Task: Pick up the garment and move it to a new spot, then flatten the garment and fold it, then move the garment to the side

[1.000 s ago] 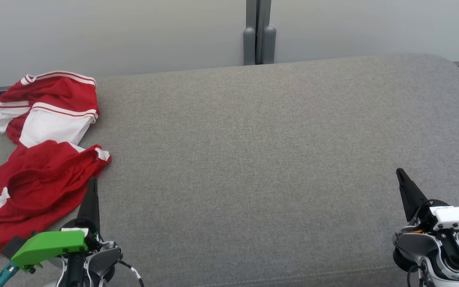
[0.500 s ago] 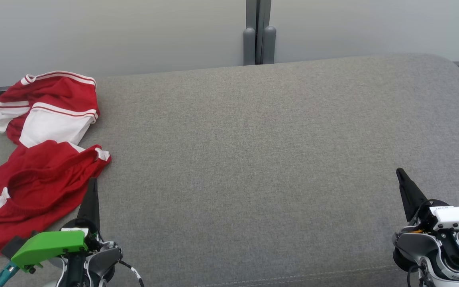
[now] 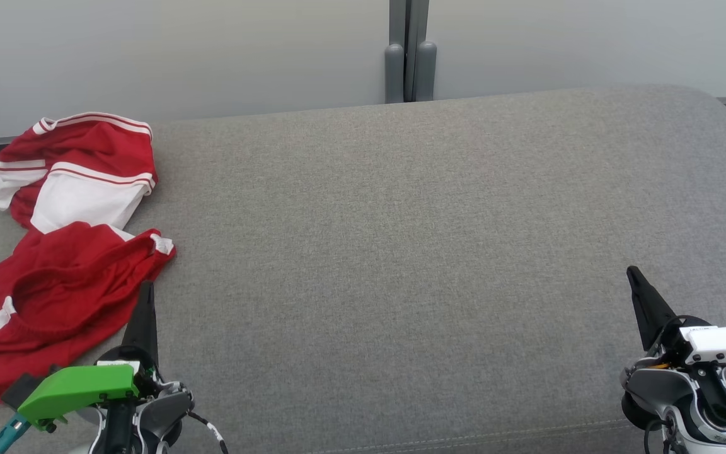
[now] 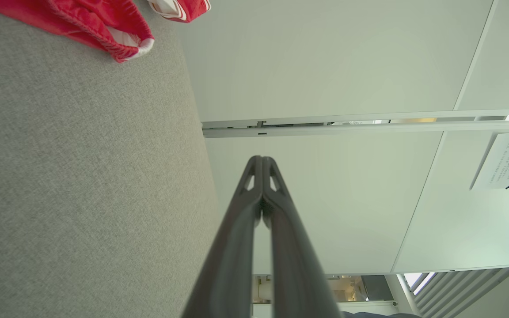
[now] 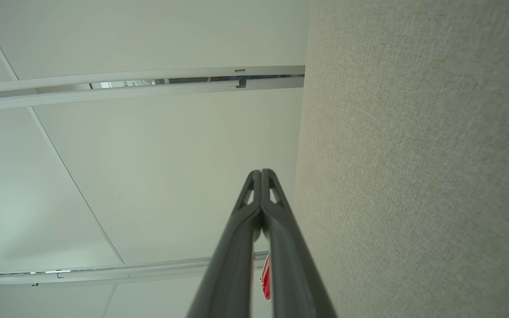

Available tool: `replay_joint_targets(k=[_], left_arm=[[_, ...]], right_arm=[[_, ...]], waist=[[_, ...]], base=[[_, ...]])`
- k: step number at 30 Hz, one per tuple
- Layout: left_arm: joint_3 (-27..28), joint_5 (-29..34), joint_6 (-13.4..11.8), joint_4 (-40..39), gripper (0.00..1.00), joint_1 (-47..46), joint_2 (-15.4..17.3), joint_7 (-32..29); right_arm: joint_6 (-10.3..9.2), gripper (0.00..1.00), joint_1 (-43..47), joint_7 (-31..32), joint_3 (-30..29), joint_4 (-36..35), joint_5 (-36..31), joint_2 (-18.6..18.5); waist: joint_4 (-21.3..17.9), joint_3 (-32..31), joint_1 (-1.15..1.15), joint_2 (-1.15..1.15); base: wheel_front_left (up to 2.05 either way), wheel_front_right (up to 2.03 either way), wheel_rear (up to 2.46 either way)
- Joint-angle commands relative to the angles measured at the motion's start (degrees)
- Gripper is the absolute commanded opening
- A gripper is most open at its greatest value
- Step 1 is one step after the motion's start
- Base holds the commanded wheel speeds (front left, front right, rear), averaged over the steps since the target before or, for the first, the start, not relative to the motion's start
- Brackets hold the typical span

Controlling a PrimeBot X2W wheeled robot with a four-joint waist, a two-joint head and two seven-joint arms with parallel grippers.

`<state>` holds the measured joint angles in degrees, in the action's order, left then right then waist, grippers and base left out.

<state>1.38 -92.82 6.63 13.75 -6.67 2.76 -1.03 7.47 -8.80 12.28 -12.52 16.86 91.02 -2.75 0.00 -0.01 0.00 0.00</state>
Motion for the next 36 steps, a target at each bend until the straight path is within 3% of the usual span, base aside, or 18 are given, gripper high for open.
replay_joint_targets(k=[1, 36], left_arm=[[-0.03, -0.29, 0.37, 0.02, 0.0, -0.86, 0.06, -0.1], [-0.03, -0.29, 0.37, 0.02, 0.0, -0.86, 0.06, -0.1]], right_arm=[[0.05, 0.0, -0.54, 0.12, -0.1, 0.06, 0.2, -0.27], [0.05, 0.0, -0.54, 0.12, -0.1, 0.06, 0.2, -0.27]], waist=[[0.0, 0.0, 0.0, 0.0], [0.0, 0.0, 0.0, 0.0]], base=[[0.0, 0.0, 0.0], [0.0, 0.0, 0.0]])
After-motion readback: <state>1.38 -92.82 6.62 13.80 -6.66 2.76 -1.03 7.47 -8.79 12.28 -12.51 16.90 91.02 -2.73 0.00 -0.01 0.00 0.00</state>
